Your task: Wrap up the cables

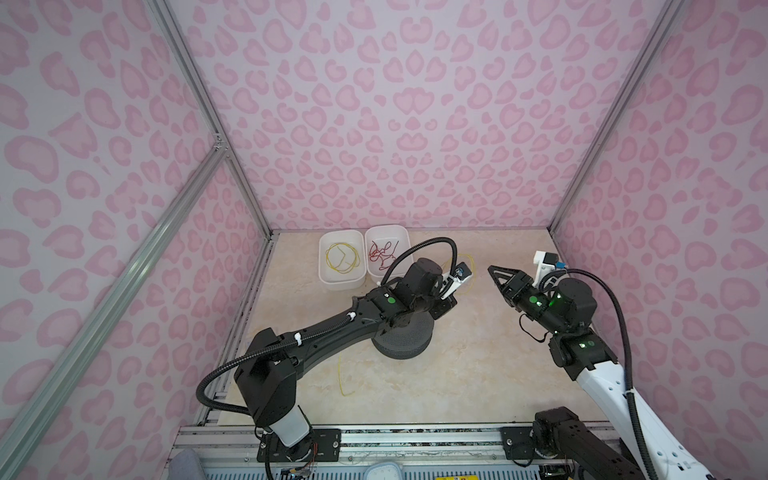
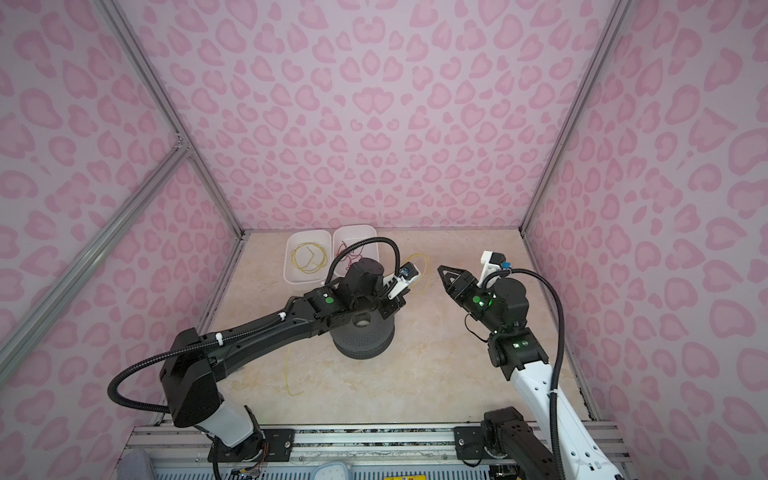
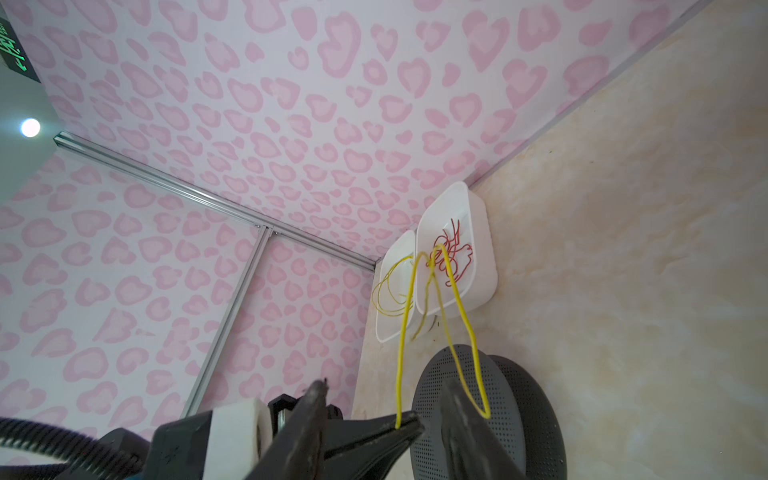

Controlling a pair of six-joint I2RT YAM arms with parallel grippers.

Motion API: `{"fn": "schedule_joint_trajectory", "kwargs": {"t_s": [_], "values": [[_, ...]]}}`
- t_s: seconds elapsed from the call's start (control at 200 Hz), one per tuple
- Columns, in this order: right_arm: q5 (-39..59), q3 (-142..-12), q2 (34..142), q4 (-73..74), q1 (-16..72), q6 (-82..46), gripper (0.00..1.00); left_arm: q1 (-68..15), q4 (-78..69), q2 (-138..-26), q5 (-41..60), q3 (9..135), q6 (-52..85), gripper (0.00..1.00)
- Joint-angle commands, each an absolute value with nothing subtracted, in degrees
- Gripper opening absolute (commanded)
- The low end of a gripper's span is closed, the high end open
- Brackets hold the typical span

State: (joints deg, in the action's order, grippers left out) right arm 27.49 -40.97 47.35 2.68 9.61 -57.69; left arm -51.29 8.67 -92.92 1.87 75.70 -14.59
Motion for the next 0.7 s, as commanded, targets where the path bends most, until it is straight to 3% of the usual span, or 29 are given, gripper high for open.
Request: {"fn": "schedule_joint_trajectory", "kwargs": {"t_s": [0.0, 0.06, 0.155, 0.32, 0.51, 0.695], "values": [[30.1, -41.0, 45.0, -4.4, 6.0, -53.6, 0.38, -50.5, 6.5, -90.9, 5.8, 74.7, -12.9, 0.03], [31.2, -40.7, 44.9, -4.8, 4.3, -52.0, 0.31, -50.5, 7.3, -90.3, 7.1, 74.8, -12.8, 0.03], [33.9, -42.4, 47.8, -5.8, 4.4, -48.1, 0.3, -50.3, 7.1, -89.3, 8.9, 74.5, -12.0, 0.03], [33.9, -44.6, 53.3, -4.7, 10.0, -44.6, 0.43, -50.3, 7.5, -88.4, 10.6, 74.2, -11.1, 0.03], [32.4, -45.7, 58.4, -1.4, 14.3, -44.4, 0.45, -50.3, 7.7, -88.0, 12.1, 74.2, -10.1, 0.03], [31.0, -45.6, 61.8, 1.8, 14.5, -45.7, 0.31, -50.3, 7.8, -86.8, 12.7, 73.7, -9.9, 0.03]]}}
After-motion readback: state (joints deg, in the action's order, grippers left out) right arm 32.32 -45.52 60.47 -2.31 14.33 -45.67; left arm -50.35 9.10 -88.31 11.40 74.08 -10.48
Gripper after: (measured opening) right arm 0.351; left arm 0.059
